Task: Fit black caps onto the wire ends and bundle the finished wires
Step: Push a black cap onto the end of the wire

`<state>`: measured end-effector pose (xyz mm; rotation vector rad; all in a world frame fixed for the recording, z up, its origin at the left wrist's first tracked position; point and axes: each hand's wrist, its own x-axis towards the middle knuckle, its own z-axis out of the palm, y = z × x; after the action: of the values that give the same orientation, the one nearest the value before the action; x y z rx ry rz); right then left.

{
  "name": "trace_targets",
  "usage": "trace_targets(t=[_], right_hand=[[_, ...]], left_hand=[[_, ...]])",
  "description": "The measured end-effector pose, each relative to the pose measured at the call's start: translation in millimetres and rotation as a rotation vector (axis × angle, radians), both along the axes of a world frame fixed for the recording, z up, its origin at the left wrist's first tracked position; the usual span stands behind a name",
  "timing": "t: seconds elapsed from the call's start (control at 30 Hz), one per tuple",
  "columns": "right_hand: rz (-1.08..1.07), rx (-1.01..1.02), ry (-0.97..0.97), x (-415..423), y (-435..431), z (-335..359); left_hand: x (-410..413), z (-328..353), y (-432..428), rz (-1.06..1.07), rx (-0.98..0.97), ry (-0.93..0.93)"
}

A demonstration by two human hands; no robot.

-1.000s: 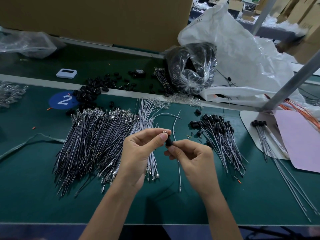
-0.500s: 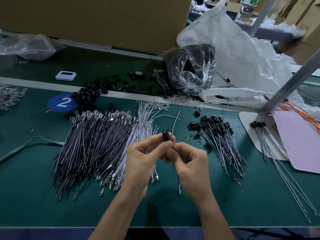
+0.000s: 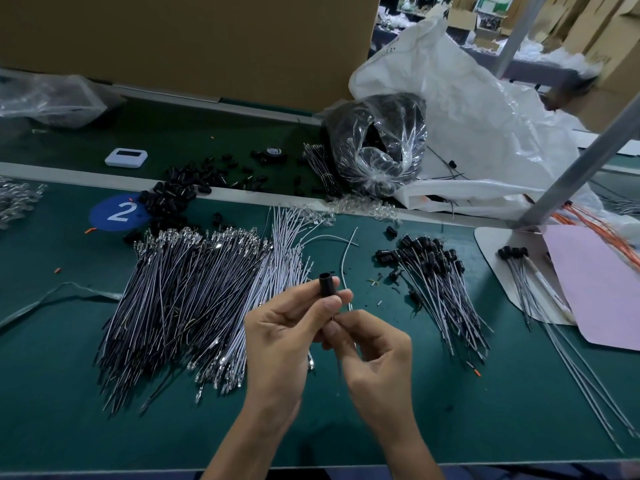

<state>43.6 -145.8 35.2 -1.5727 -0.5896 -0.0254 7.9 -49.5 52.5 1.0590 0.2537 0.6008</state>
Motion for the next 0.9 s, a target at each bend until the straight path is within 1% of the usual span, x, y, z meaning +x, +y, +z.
trace_targets(t=[0.1, 0.17, 0.27, 0.33, 0.4, 0.47, 0.53, 0.6, 0.73, 0.8, 0.9], right_hand=[[0.019, -0.012, -0.002, 1, 0, 2], [0.042, -0.038, 0.032, 6, 1, 2], [0.148, -0.141, 0.142, 22, -1, -1], [0.172, -0.246, 0.153, 40, 1, 1], [0.073, -0.34, 0.074, 70, 6, 3], [-0.087, -0.46, -0.058, 113, 12, 5], [-0.197, -0.613, -0.111, 157, 22, 7], [-0.2, -0.75, -0.107, 189, 36, 3], [-0.125, -0.948, -0.258, 210, 75, -14], [-0.133, -1.006, -0.322, 213, 87, -20], [-0.16, -1.032, -0.364, 220, 95, -24]], left_hand=[[4, 1, 2, -0.008, -0.006, 0.01], [8, 1, 6, -0.032, 0.012, 0.052], [15, -5, 20, -0.07, -0.019, 0.146], [19, -11, 33, -0.05, -0.041, 0.171], [20, -18, 46, -0.031, -0.021, 0.218], [20, -25, 52, -0.041, 0.011, 0.289], [19, -32, 53, -0.051, 0.044, 0.346], [19, -38, 53, -0.056, 0.067, 0.38], [23, -46, 55, -0.075, 0.083, 0.414], [24, -47, 56, -0.082, 0.081, 0.407], [22, -45, 55, -0.088, 0.079, 0.387]])
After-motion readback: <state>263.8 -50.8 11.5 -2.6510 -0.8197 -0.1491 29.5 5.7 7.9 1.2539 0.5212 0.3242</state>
